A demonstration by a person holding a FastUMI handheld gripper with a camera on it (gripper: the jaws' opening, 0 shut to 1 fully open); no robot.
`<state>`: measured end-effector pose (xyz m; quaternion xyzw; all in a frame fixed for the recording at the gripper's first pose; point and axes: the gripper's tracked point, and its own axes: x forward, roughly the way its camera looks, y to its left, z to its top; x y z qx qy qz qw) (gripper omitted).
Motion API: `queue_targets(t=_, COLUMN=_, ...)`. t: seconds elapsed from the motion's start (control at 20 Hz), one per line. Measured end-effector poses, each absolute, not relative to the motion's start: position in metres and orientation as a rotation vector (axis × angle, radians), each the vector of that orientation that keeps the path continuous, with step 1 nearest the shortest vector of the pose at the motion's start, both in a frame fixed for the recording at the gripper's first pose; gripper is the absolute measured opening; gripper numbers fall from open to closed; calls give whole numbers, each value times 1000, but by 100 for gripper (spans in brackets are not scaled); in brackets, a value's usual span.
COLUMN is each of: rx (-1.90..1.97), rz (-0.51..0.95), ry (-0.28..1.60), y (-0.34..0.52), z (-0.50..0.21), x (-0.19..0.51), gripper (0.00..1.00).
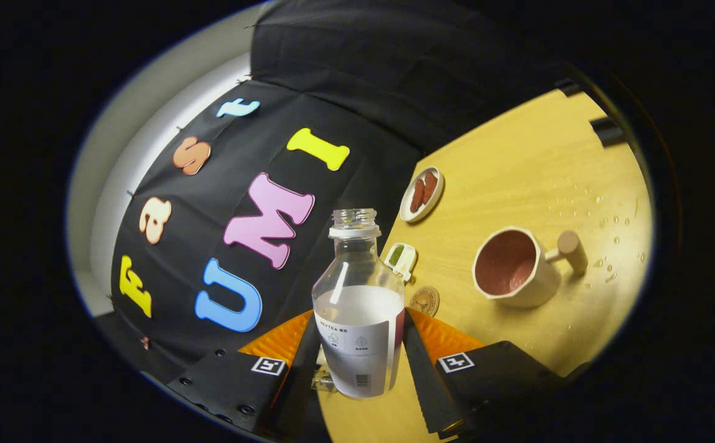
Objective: Take the bottle from table, then pour the juice into the cup, finally place the bottle on the coaster
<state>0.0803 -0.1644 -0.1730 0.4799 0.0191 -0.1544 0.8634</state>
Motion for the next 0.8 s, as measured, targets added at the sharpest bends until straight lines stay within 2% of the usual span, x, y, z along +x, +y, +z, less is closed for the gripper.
queue_targets(t=0.4, rx=470, rz=-479, ry=-18, y=-179, z=-136, x=78, gripper=74)
queue_targets(t=0.65, rx=236, rz=-456, ry=-52, y=-159, z=-106, x=97, gripper=75)
queue_targets(t=0.8, rx=143, rz=-392, ry=-62, y=-136, z=-103, x=125, gripper=75)
